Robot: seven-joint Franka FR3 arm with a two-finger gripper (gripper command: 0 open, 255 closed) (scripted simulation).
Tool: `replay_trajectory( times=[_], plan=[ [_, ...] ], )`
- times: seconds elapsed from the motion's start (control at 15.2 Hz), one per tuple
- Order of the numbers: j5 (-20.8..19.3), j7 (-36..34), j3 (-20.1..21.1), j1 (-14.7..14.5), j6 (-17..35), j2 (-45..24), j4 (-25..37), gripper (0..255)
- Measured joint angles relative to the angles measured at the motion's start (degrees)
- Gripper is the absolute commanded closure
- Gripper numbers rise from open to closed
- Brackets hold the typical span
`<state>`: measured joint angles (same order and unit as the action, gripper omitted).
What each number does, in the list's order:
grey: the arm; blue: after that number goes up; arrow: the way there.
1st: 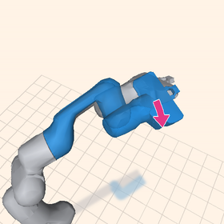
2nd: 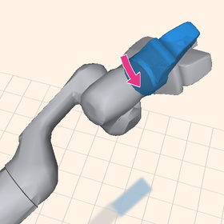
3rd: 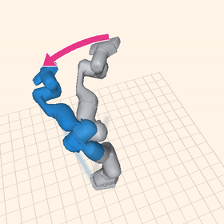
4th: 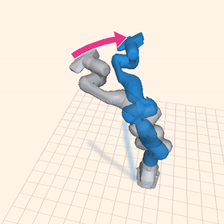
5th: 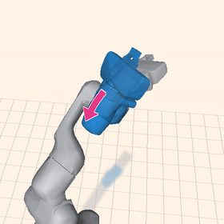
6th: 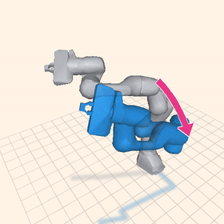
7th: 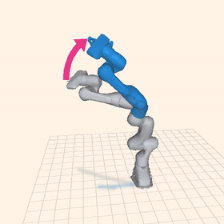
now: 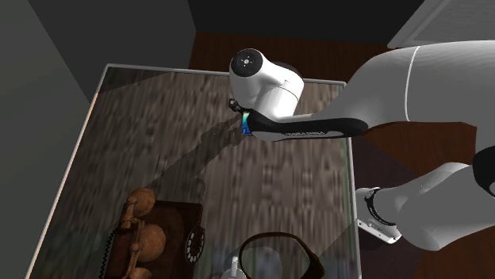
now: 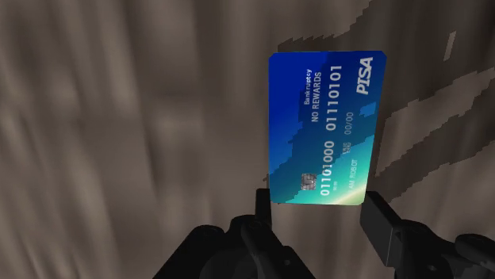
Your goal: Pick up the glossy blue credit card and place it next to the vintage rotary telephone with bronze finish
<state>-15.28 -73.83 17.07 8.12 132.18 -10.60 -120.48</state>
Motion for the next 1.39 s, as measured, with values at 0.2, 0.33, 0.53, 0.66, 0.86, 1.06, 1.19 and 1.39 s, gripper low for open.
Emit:
replay_trajectory(
  times=[0.2, 0.33, 0.53, 0.66, 0.86, 1.06, 1.19, 1.39],
  plan=[
    [0.0, 0.1, 0.0, 0.0, -0.1, 0.0, 0.0, 255],
    [0.0, 0.1, 0.0, 0.0, -0.1, 0.1, -0.1, 255],
    [0.0, 0.0, 0.0, 0.0, -0.1, 0.1, -0.1, 255],
    [0.4, 0.4, 0.0, 0.1, -0.9, 0.4, 0.3, 255],
    [1.2, 1.1, 0.3, 0.2, -2.8, 1.8, 0.8, 255],
    [2.0, 1.9, 0.3, 0.4, -4.6, 2.9, 1.8, 255],
    [2.5, 2.3, 0.5, 0.3, -6.1, 3.7, 2.6, 255],
    [3.2, 3.1, 0.6, 0.4, -8.1, 4.8, 3.6, 255]
  ],
)
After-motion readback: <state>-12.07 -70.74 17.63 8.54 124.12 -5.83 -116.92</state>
